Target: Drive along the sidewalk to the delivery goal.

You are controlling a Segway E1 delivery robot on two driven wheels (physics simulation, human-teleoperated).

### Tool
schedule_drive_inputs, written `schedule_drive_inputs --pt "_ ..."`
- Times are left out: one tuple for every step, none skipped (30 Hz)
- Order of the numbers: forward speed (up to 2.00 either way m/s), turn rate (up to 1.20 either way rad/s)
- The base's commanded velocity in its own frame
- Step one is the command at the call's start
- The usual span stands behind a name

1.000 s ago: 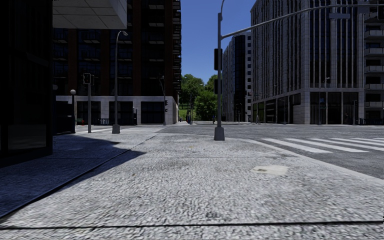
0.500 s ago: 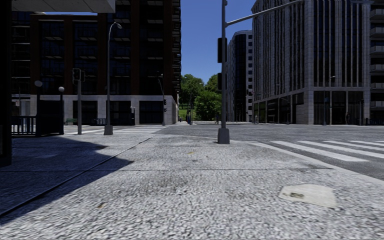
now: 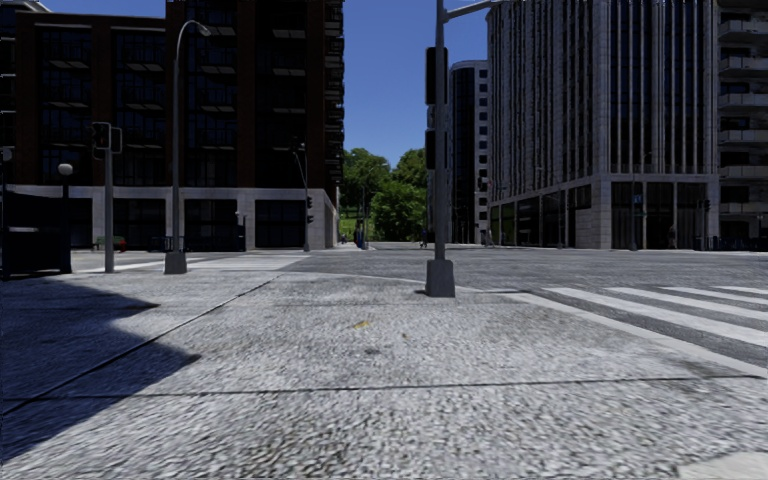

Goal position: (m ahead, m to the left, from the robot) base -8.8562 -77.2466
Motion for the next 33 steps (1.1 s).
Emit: schedule_drive_inputs --pt "2.00 -0.68" --pt "2.00 -0.68" --pt "2.00 -0.69" --pt "2.00 -0.69" --pt "2.00 -0.69" --pt "2.00 -0.69" --pt "2.00 -0.69" --pt "2.00 -0.69" --pt "2.00 -0.69" --pt "2.00 -0.69" --pt "2.00 -0.69" --pt "2.00 -0.69" --pt "2.00 -0.67" --pt "2.00 -0.61" --pt "2.00 -0.57" --pt "2.00 -0.57" --pt "2.00 -0.56" --pt "2.00 -0.56" --pt "2.00 -0.56" --pt "2.00 -0.56" --pt "2.00 -0.56" --pt "2.00 -0.56" --pt "2.00 -0.56" --pt "2.00 -0.56" --pt "2.00 -0.56" --pt "2.00 -0.56" --pt "2.00 -0.56" --pt "2.00 -0.56" --pt "2.00 -0.56" --pt "2.00 -0.56" --pt "2.00 -0.56" --pt "2.00 -0.56" --pt "2.00 -0.56"
